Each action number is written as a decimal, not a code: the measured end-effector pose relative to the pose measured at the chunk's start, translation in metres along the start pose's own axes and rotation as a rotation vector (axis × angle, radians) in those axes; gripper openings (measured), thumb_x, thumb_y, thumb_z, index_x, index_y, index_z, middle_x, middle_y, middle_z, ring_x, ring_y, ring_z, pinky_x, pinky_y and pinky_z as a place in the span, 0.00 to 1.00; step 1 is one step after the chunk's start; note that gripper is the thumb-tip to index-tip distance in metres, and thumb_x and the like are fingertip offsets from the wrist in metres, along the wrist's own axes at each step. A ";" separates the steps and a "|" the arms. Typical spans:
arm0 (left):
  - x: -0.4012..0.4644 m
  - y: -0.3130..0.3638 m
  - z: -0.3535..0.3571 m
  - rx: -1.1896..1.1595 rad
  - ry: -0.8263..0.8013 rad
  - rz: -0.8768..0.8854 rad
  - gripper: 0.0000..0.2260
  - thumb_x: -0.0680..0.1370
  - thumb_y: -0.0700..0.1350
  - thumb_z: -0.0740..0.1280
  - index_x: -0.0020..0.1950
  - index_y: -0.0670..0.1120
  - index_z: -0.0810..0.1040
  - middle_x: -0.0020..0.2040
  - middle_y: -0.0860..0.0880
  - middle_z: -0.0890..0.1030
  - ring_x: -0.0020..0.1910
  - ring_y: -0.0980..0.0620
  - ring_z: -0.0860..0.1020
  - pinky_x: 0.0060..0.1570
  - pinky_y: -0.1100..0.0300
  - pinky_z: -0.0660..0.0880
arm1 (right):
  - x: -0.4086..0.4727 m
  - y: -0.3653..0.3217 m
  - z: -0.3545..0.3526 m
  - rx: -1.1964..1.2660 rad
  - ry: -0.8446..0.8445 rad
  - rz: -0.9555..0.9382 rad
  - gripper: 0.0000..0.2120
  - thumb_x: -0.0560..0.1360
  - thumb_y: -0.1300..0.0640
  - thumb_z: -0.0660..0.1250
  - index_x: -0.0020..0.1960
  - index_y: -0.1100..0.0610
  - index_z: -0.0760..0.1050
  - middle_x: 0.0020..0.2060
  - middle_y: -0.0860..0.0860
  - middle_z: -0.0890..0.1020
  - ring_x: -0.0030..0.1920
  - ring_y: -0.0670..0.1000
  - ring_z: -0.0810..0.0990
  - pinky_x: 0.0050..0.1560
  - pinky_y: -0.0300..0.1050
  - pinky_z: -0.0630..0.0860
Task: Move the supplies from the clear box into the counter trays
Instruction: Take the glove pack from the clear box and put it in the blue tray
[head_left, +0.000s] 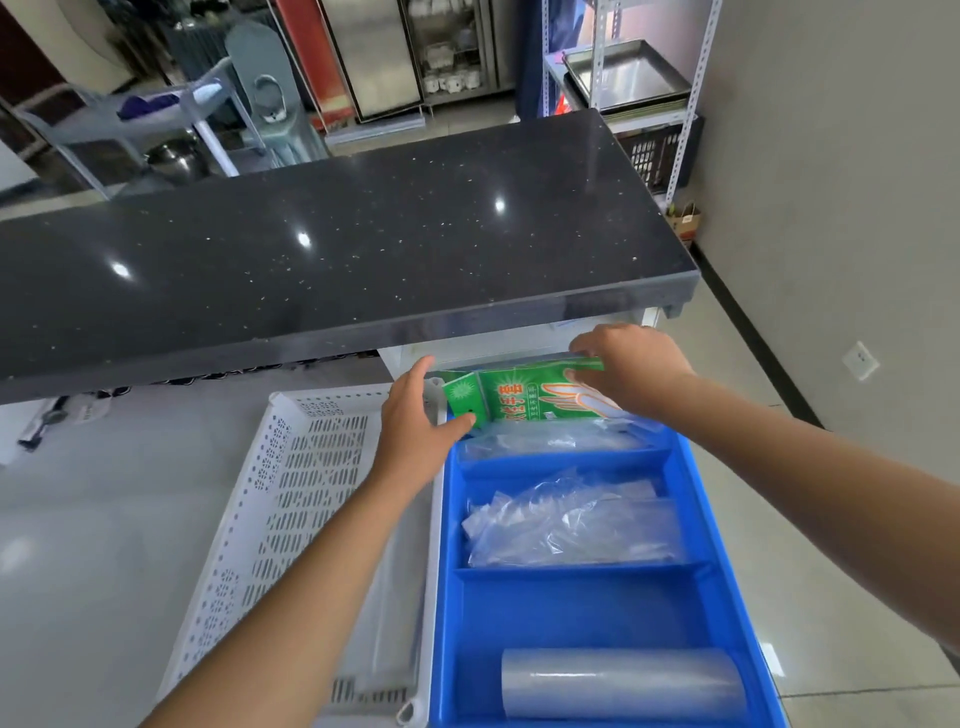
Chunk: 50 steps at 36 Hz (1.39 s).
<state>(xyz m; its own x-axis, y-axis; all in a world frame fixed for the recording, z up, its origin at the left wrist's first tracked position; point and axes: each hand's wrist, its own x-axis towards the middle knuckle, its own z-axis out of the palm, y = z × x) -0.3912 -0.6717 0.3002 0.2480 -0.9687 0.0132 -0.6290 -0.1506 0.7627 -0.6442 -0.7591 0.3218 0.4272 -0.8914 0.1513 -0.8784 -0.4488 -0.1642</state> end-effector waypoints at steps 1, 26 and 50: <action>0.005 -0.001 0.000 -0.025 -0.031 -0.035 0.37 0.73 0.46 0.76 0.77 0.56 0.61 0.74 0.53 0.66 0.72 0.52 0.65 0.65 0.58 0.64 | -0.008 0.007 0.001 0.008 0.022 0.026 0.16 0.76 0.43 0.67 0.60 0.49 0.79 0.52 0.53 0.84 0.51 0.58 0.81 0.47 0.47 0.72; 0.042 -0.002 0.023 -0.120 0.003 -0.139 0.02 0.77 0.42 0.70 0.47 0.45 0.82 0.44 0.46 0.85 0.45 0.46 0.84 0.43 0.51 0.81 | -0.042 0.056 0.031 0.847 0.042 0.536 0.08 0.72 0.50 0.75 0.47 0.54 0.84 0.40 0.48 0.85 0.43 0.51 0.85 0.41 0.46 0.81; 0.012 0.003 0.067 0.639 -0.260 0.224 0.29 0.82 0.62 0.51 0.80 0.60 0.43 0.81 0.54 0.39 0.80 0.46 0.39 0.75 0.45 0.38 | -0.070 0.017 0.049 0.170 -0.026 0.342 0.24 0.81 0.44 0.57 0.76 0.46 0.61 0.76 0.50 0.64 0.75 0.57 0.60 0.72 0.61 0.56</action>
<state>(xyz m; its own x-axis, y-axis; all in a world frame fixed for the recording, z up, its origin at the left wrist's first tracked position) -0.4397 -0.6966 0.2598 -0.0703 -0.9935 -0.0900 -0.9716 0.0478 0.2318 -0.6786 -0.7077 0.2605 0.1228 -0.9918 0.0357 -0.9239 -0.1274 -0.3607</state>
